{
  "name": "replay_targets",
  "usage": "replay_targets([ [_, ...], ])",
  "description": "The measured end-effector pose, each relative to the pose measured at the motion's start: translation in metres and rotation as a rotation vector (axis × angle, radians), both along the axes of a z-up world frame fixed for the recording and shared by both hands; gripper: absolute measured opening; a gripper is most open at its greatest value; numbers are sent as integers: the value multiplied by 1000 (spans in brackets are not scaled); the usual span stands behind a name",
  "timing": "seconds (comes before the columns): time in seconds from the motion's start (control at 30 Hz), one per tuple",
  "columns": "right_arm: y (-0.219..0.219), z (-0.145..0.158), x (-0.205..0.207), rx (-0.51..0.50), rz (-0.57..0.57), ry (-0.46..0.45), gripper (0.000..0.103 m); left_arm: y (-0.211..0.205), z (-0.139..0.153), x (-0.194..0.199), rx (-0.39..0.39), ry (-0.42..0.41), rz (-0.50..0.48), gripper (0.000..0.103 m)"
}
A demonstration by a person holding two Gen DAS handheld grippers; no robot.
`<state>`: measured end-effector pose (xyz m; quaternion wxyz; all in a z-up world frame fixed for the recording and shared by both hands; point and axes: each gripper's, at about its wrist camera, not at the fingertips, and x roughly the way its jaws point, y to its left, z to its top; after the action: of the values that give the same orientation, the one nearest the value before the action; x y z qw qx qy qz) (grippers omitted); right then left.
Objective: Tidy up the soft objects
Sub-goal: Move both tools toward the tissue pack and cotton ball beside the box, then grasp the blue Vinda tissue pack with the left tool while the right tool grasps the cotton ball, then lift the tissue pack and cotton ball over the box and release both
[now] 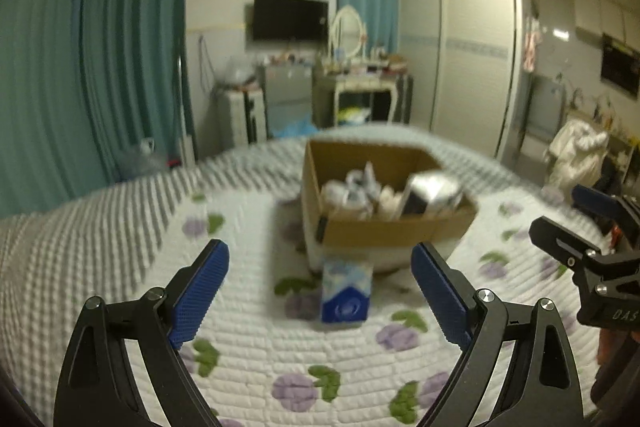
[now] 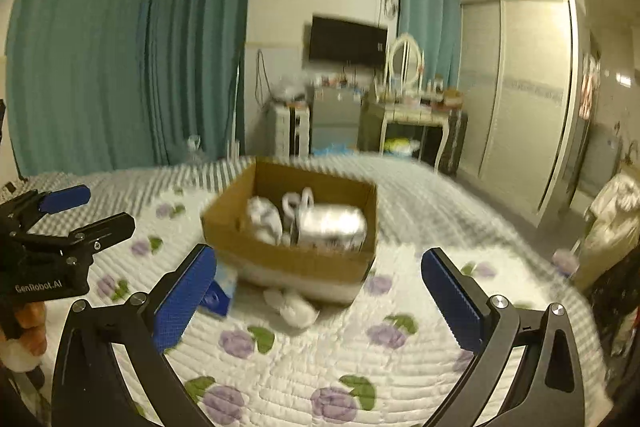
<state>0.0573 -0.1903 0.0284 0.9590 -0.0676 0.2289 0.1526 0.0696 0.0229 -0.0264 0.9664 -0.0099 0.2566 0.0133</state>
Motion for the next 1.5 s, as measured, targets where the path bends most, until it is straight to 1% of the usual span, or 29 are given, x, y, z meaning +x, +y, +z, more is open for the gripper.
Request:
replay_targets([
  [0.1, 2, -40, 32, 26, -9, 95, 103, -4, -35, 16, 15, 69, -1, 93],
  [0.2, 8, -73, 59, 39, -13, 168, 103, -8, -70, 34, 15, 135, -16, 93],
  [0.3, 17, -98, 78, 28, -12, 219, 95, -14, -97, 50, 12, 198, -29, 92],
  [0.37, 21, -116, 89, 32, -11, 259, 92, -17, -108, 58, 5, 222, -41, 92],
  [0.4, 22, -123, 93, 30, -16, 272, 91, -19, -111, 62, 10, 227, -43, 89],
  [0.43, 23, -132, 98, 24, -23, 286, 87, -21, -114, 64, 19, 225, -38, 81],
  [0.57, 25, -154, 110, 40, -16, 335, 71, -30, -124, 73, 46, 239, -46, 79],
  [0.6, 25, -158, 112, 44, -13, 343, 67, -31, -126, 75, 47, 246, -48, 71],
  [0.63, 25, -160, 113, 46, -10, 350, 56, -32, -128, 75, 50, 254, -48, 62],
  [0.67, 25, -163, 114, 48, -4, 356, 45, -32, -130, 76, 51, 261, -49, 61],
  [0.7, 25, -164, 113, 50, 3, 356, 40, -33, -130, 74, 52, 258, -53, 58],
  [0.73, 26, -163, 111, 50, 8, 349, 38, -34, -129, 72, 51, 254, -62, 51],
  [0.77, 26, -162, 108, 47, 8, 340, 36, -36, -127, 69, 56, 249, -68, 51],
  [0.87, 23, -159, 102, 53, 4, 327, 34, -41, -123, 60, 70, 239, -75, 51],
  [1.0, 13, -152, 87, 76, -20, 321, 34, -48, -113, 43, 61, 234, -83, 49],
  [1.07, 10, -146, 78, 72, -20, 317, 34, -51, -105, 32, 58, 224, -88, 49],
  [1.13, 8, -138, 67, 41, -29, 303, 34, -52, -95, 21, 55, 210, -92, 48],
  [1.17, 6, -133, 61, 41, -33, 298, 34, -54, -90, 14, 52, 206, -96, 48],
  [1.27, -1, -115, 45, 74, -41, 291, 34, -55, -76, -5, 44, 197, -103, 48],
  [1.4, -9, -89, 18, 71, -51, 261, 34, -51, -56, -23, 41, 189, -98, 48],
  [1.5, -12, -72, -2, 85, -56, 255, 34, -51, -35, -39, 30, 156, -116, 48],
])
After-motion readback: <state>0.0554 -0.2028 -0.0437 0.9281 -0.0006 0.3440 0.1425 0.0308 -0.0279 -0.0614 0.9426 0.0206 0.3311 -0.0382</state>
